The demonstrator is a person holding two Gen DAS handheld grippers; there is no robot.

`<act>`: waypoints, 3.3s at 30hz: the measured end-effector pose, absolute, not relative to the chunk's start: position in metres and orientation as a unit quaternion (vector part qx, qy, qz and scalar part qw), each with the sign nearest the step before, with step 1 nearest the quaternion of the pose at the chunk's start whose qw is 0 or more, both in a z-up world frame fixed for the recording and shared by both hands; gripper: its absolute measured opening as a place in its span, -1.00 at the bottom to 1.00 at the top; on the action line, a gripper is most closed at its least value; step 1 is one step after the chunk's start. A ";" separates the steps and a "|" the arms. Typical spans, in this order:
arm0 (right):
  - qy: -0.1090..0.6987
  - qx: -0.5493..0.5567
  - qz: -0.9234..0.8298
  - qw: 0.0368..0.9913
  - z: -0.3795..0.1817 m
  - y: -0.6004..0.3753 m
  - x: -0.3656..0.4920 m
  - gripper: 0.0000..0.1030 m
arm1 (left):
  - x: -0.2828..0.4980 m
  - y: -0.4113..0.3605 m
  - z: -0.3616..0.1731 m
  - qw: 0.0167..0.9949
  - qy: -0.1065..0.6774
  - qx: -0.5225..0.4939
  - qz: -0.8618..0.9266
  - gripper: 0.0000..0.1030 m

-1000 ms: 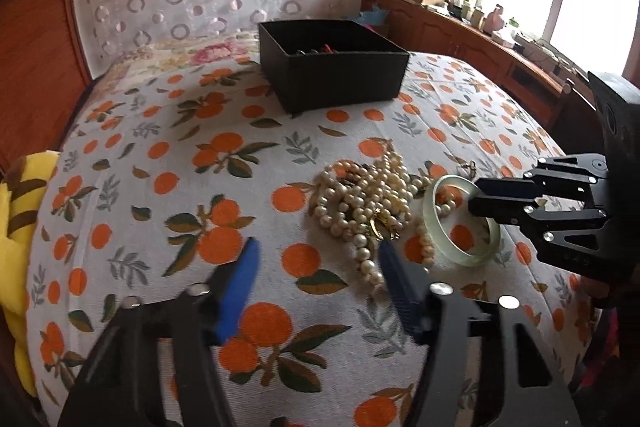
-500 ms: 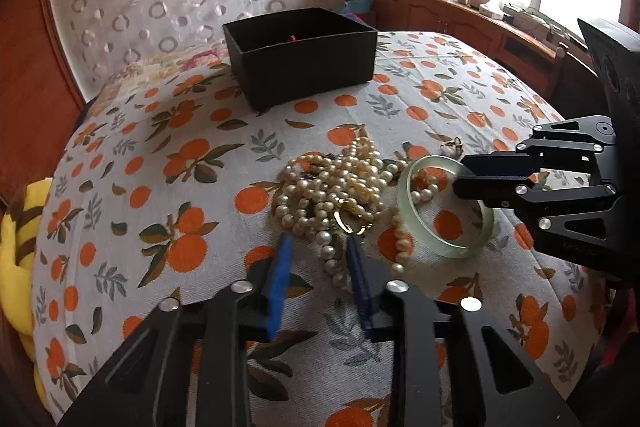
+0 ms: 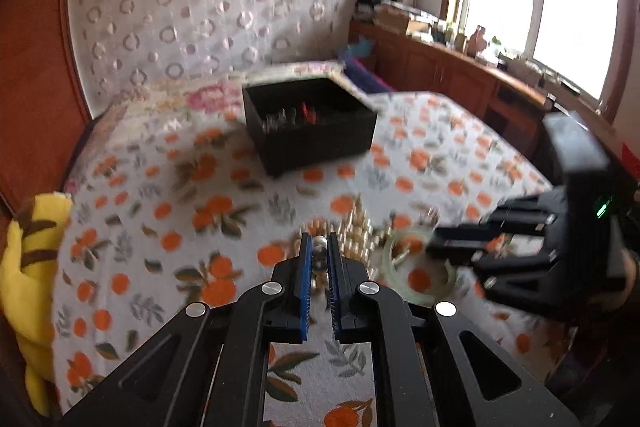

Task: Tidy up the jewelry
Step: 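Close the left gripper on the pearl necklace and lift it, then lower the pearl necklace into the black box and open the left gripper, then grasp the second pearl necklace with the left gripper while the right grasps the jade bangle, then carry the necklace and bangle into the black box and open both grippers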

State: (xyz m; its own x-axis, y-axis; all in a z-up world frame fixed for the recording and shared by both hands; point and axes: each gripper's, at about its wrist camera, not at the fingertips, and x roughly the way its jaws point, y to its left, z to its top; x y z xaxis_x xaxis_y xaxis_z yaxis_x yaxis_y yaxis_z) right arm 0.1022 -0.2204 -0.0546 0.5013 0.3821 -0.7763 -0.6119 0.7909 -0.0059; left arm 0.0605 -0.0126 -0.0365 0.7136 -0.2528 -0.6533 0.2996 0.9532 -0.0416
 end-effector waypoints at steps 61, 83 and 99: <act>0.347 -0.128 0.286 0.884 -0.018 -0.232 0.096 -0.84 | 0.104 0.013 -0.087 0.889 0.434 0.066 -0.127 -0.81; 0.303 -0.110 0.276 0.905 0.026 -0.236 0.119 -0.84 | 0.116 -0.020 0.056 0.947 0.284 0.058 -0.138 -0.87; 0.273 -0.100 0.261 0.921 0.063 -0.241 0.149 -0.84 | 0.125 -0.030 0.121 0.963 0.226 0.065 -0.130 -0.87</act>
